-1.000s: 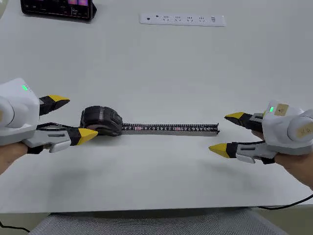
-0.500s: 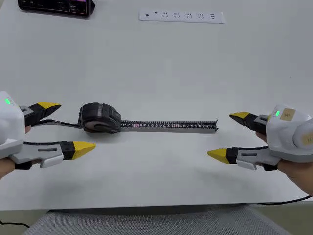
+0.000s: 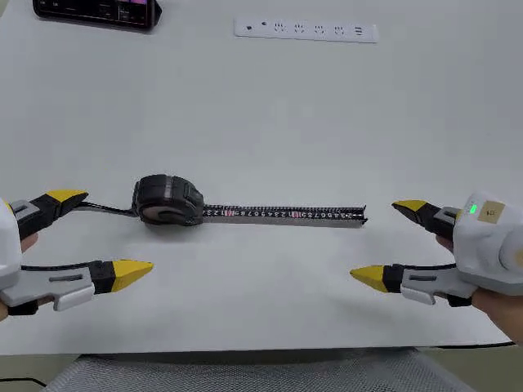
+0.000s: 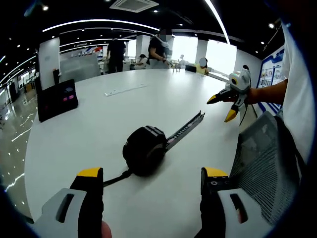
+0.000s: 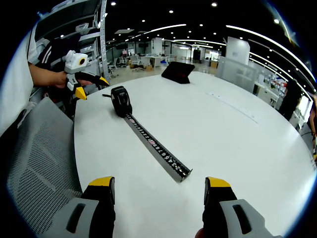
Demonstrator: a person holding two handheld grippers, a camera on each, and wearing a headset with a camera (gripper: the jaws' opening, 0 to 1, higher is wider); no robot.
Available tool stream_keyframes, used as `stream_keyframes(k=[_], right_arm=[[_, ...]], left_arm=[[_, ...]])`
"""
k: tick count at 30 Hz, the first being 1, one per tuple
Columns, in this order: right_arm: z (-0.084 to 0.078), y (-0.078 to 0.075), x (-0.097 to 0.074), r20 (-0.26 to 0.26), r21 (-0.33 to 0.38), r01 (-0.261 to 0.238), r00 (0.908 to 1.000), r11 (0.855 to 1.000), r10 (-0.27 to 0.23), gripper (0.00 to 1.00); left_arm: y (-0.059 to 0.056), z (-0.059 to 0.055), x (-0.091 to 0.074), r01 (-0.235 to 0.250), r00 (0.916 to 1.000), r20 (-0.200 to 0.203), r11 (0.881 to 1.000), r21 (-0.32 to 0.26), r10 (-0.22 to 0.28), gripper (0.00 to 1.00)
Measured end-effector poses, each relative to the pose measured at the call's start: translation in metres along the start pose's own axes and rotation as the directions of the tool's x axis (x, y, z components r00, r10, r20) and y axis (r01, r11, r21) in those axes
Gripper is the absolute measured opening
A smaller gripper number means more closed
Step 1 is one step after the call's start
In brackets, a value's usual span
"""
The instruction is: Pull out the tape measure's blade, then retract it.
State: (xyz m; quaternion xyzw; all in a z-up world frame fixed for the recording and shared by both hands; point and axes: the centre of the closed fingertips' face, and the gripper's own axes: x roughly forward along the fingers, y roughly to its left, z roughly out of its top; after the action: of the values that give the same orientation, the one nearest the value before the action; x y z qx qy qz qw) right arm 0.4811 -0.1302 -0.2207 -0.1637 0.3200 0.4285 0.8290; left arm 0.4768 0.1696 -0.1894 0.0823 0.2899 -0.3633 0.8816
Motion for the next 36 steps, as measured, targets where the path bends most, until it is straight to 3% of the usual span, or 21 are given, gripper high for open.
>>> stream_keyframes(k=[9,20,27,36], right_arm=[[0.002,0.005,-0.007,0.037,0.005,0.048,0.9982,0.999,-0.048,0.74],[-0.009,0.016,-0.011,0.044,0.02,0.075,0.9961,0.997,-0.076,0.78],[-0.025,0.02,-0.011,0.025,0.045,0.071,0.997,0.996,-0.073,0.81],[-0.034,0.024,-0.013,0.012,0.06,0.073,0.9972,0.995,-0.074,0.83]], left_arm=[[-0.013,-0.006,0.001,0.002,0.9998,0.022,1.0,0.003,-0.002,0.78],[-0.035,-0.015,0.004,0.022,0.9992,0.034,0.999,-0.029,-0.021,0.79],[-0.046,-0.026,0.005,0.036,0.9993,0.013,0.999,-0.025,-0.035,0.79],[-0.05,-0.033,0.003,0.042,0.9991,0.002,0.998,-0.04,-0.042,0.8]])
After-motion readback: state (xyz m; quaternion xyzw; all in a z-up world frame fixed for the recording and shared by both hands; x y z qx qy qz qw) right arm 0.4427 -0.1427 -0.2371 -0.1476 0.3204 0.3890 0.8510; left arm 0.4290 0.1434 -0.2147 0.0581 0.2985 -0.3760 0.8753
